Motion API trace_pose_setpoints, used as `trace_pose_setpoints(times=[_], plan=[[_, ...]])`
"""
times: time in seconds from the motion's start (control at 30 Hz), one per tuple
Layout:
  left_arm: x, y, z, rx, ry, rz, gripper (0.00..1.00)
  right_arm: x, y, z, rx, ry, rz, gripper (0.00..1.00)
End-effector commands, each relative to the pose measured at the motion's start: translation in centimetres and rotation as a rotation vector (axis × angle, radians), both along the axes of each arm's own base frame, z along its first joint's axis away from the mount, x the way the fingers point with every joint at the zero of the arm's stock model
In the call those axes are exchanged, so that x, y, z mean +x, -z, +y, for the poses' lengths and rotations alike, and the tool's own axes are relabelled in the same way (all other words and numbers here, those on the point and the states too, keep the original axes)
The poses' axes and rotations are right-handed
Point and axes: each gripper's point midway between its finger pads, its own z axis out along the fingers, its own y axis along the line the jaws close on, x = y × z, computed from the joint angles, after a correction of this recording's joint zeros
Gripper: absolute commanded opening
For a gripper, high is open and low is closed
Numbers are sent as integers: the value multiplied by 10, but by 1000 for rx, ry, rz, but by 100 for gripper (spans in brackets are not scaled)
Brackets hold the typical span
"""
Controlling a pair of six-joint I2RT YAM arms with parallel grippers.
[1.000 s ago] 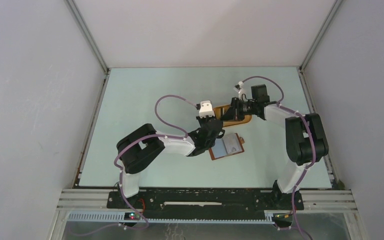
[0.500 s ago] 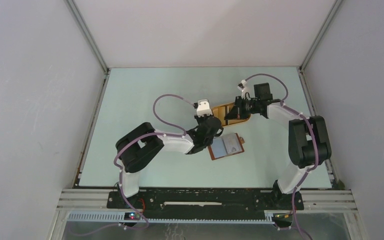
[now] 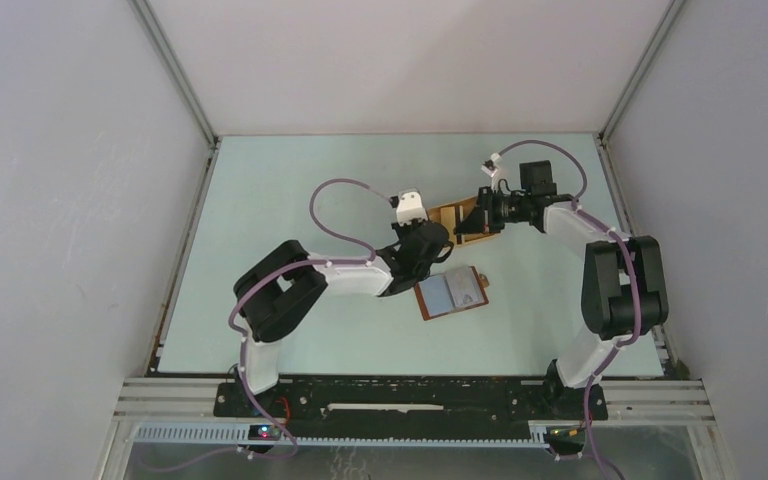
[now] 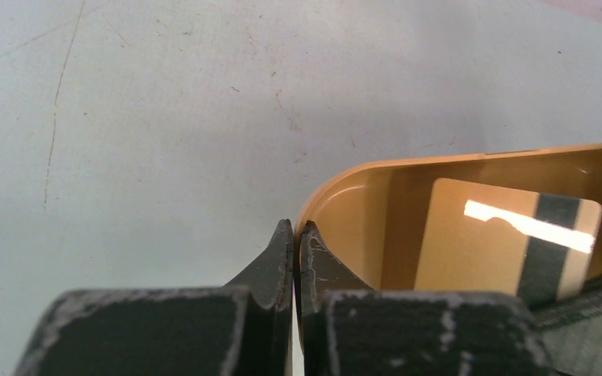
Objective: Put the credit cards into the card holder
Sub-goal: Pick up the credit card from the storage box, then place the credit card in the storage box.
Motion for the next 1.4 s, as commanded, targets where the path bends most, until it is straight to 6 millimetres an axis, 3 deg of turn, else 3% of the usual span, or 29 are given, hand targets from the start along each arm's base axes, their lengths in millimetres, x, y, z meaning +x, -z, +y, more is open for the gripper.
trace_pose_setpoints(times=[0.0, 0.3, 0.4, 0.6, 0.73, 0.83, 0.87, 0.97, 1.07, 1.13, 1.2, 1.37], plan=[[20, -26, 3, -37, -74, -44, 0, 1, -26, 0, 60, -44, -55, 0], [28, -19, -1, 33, -71, -12, 0, 5, -33, -1, 45, -62, -94, 0], [30, -15, 1, 44, -66, 5, 7, 9, -31, -6, 21, -38, -82, 0], [29, -15, 6, 17, -25, 34, 30, 19, -15, -9, -8, -41, -48, 0], [29, -10, 12, -1, -1, 69, 32, 23, -10, -9, -7, -38, -27, 0], [24, -23, 25, 2, 11, 63, 33, 26, -8, -7, 5, -49, -8, 0], [23, -31, 30, 3, 27, 57, 38, 26, -9, -7, 9, -54, -6, 0], [19, -57, 26, -54, 224, 43, 56, 27, -14, -3, 42, -93, -8, 0], [4, -53, -1, -223, 628, 104, 64, 23, -17, 1, 76, -151, -9, 0], [-4, -56, -5, -373, 797, 71, 74, 20, -19, 2, 92, -184, -15, 0], [-5, -64, -1, -516, 881, 20, 93, 19, -20, 2, 98, -203, -18, 0], [-2, -67, -7, -639, 972, -19, 100, 22, -15, 3, 102, -223, -8, 0]])
